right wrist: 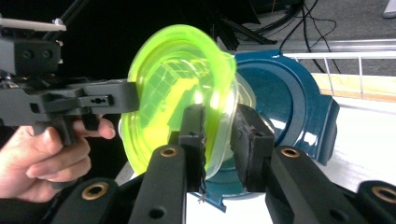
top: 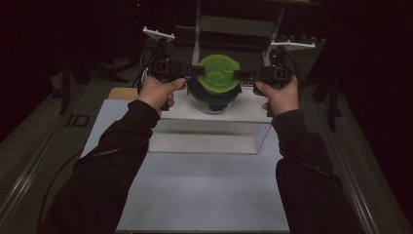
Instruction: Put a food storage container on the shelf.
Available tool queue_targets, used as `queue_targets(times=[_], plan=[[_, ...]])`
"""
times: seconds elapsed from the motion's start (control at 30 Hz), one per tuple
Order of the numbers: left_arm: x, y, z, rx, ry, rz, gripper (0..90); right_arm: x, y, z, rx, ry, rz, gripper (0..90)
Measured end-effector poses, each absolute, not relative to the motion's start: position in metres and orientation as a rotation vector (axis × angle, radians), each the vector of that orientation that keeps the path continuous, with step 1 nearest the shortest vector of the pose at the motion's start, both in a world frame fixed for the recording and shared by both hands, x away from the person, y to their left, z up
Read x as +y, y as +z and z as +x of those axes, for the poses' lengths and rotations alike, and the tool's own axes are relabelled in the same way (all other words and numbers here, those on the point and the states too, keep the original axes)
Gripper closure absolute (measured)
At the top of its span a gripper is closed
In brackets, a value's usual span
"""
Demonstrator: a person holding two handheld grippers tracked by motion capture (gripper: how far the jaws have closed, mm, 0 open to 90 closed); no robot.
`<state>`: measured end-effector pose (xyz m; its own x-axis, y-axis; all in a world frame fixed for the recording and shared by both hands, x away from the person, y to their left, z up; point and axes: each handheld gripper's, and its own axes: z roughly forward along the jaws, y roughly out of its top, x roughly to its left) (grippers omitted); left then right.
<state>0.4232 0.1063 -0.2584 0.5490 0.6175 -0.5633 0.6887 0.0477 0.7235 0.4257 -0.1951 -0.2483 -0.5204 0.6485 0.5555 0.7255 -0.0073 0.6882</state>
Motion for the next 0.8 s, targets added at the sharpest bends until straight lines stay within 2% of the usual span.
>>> queue_targets(times=[0.27,0.4,0.47,0.7,0.8], plan=[[0.104,-0.261,0.435,1.148,-0.073,1.605,66.4,-0.194,-0.248,0.438,-2.135,-1.557,-1.555,69.3],[0.104,-0.264,0.438,1.159,-0.064,1.608,59.5,-0.194,-0.248,0.444,-2.141,-1.543,-1.564,67.3],[0.105,-0.266,0.439,1.166,-0.073,1.593,55.4,-0.195,-0.250,0.447,-2.136,-1.545,-1.568,63.2],[0.110,-0.264,0.437,1.169,-0.048,1.573,49.1,-0.196,-0.250,0.449,-2.128,-1.570,-1.595,58.7],[0.117,-0.261,0.433,1.147,-0.022,1.540,39.6,-0.200,-0.244,0.446,-2.137,-1.596,-1.584,51.9]])
